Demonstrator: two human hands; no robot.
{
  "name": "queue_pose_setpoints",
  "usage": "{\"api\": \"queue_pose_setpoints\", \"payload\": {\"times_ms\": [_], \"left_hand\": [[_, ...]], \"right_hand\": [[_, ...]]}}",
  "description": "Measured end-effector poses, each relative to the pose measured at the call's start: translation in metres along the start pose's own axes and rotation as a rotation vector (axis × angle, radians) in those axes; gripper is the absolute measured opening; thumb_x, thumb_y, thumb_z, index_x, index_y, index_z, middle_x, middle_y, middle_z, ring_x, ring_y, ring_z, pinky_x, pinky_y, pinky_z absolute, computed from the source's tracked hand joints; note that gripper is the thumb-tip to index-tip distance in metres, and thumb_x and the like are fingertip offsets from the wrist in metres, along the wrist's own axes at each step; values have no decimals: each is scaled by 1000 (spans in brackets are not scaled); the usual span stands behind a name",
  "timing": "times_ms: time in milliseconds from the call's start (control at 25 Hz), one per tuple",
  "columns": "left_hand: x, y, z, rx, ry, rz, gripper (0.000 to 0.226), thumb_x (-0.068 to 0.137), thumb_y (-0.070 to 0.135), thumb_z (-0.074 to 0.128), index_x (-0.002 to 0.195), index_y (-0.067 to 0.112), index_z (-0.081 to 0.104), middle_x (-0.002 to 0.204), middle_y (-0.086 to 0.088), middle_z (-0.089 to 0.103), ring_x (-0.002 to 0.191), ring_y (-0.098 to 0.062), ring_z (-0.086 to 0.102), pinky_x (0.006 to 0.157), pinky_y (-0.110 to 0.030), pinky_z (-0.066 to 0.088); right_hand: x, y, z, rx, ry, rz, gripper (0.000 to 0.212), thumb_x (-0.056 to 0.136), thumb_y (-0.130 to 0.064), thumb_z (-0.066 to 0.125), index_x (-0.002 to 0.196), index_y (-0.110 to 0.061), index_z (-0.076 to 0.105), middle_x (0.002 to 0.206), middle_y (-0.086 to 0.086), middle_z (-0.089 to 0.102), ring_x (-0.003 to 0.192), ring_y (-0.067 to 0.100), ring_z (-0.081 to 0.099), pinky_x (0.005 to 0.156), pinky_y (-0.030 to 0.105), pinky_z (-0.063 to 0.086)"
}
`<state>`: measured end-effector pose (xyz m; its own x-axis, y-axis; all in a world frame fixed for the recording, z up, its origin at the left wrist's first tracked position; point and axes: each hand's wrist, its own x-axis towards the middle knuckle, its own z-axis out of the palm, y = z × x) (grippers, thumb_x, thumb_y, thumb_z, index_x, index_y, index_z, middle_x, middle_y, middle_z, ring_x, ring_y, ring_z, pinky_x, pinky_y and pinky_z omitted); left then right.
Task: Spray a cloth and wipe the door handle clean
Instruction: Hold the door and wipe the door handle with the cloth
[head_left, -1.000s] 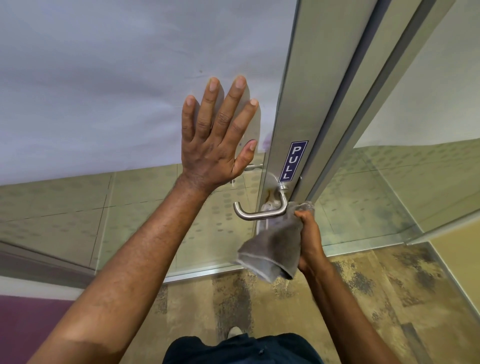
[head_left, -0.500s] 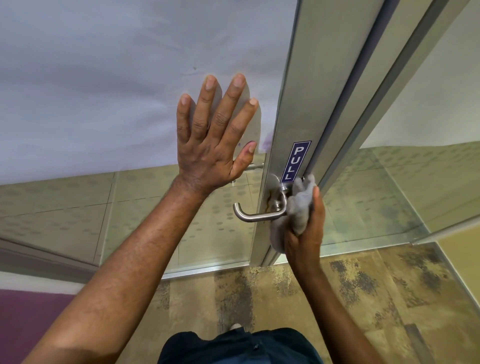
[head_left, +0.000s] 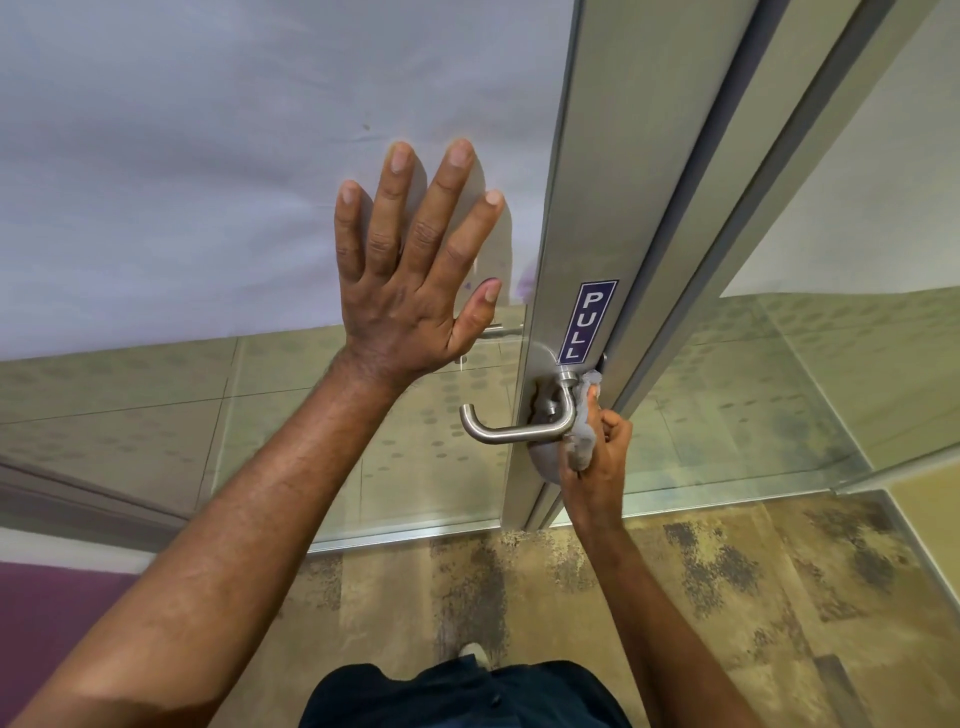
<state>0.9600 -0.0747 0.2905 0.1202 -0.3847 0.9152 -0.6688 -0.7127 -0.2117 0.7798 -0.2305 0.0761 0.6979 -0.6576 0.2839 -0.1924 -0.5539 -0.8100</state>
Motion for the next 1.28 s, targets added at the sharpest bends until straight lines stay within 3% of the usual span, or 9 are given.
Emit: {"api": "queue_pose_setpoints", "payload": {"times_ms": [120, 280, 400, 520, 600, 760, 880, 1000, 1280], "left_hand": [[0, 0, 0, 8, -7, -2, 59, 99, 47, 38, 150, 20, 48, 157, -12, 40, 159, -24, -1, 127, -49, 0], [0, 1, -1, -14, -5, -6, 59, 98, 45, 41, 151, 20, 48, 157, -14, 43, 159, -32, 11, 128, -49, 0], [1, 2, -3, 12, -8, 4, 59, 97, 43, 43, 150, 19, 50, 155, -16, 47, 147, -44, 25, 127, -49, 1], [1, 3, -3, 6, -20, 11, 57, 100, 44, 41, 150, 18, 50, 155, -16, 46, 147, -43, 23, 127, -49, 1], [1, 4, -4, 10, -20, 11, 57, 100, 44, 41, 150, 18, 50, 155, -16, 46, 148, -41, 22, 127, -49, 1], [2, 1, -3, 4, -9, 15, 58, 99, 44, 42, 151, 19, 48, 156, -16, 45, 154, -40, 19, 128, -48, -1], [2, 1, -2, 0, -6, 3, 59, 98, 45, 42, 151, 20, 47, 157, -15, 42, 159, -31, 9, 128, -47, -2], [0, 1, -1, -14, -2, -5, 58, 99, 45, 41, 151, 19, 48, 156, -16, 43, 159, -23, -1, 127, -48, 0], [2, 1, 0, -6, 8, 9, 59, 98, 47, 41, 151, 21, 45, 156, -15, 39, 159, -22, -3, 127, -47, -2]], "right_hand": [[-8, 13, 6, -100, -79, 6, 88, 80, 10, 77, 157, -15, 42, 117, -2, 34, 94, 0, 39, 86, 29, 59], [-11, 9, 1, -76, -181, 103, 67, 93, -3, 70, 152, -26, 49, 118, 3, 43, 93, -4, 42, 90, 27, 56], [-13, 4, -13, -77, -183, 96, 58, 95, -13, 69, 149, -23, 52, 116, 7, 49, 93, 11, 53, 82, 28, 58], [-24, -1, -29, 80, -34, 167, 13, 100, -18, 65, 105, -6, 61, 90, -2, 50, 76, 6, 55, 63, 22, 52], [-32, -4, -40, 165, 121, 170, 17, 92, -8, 70, 89, -19, 56, 86, 2, 51, 71, 0, 55, 64, 29, 48], [-25, -23, -50, 267, 227, 16, 40, 83, -13, 64, 123, -9, 59, 107, 13, 49, 88, -1, 52, 78, 14, 50], [-4, -24, -29, 3, 111, -139, 69, 92, -3, 68, 156, -6, 42, 123, 17, 43, 104, 6, 45, 96, 11, 50], [4, -9, -8, 11, 8, -112, 69, 94, -6, 68, 156, -17, 41, 133, 7, 39, 113, 21, 56, 102, 22, 53], [-18, 36, 24, -13, -114, 66, 59, 95, 0, 65, 149, -15, 50, 125, 0, 39, 109, 17, 51, 102, 32, 53]]}}
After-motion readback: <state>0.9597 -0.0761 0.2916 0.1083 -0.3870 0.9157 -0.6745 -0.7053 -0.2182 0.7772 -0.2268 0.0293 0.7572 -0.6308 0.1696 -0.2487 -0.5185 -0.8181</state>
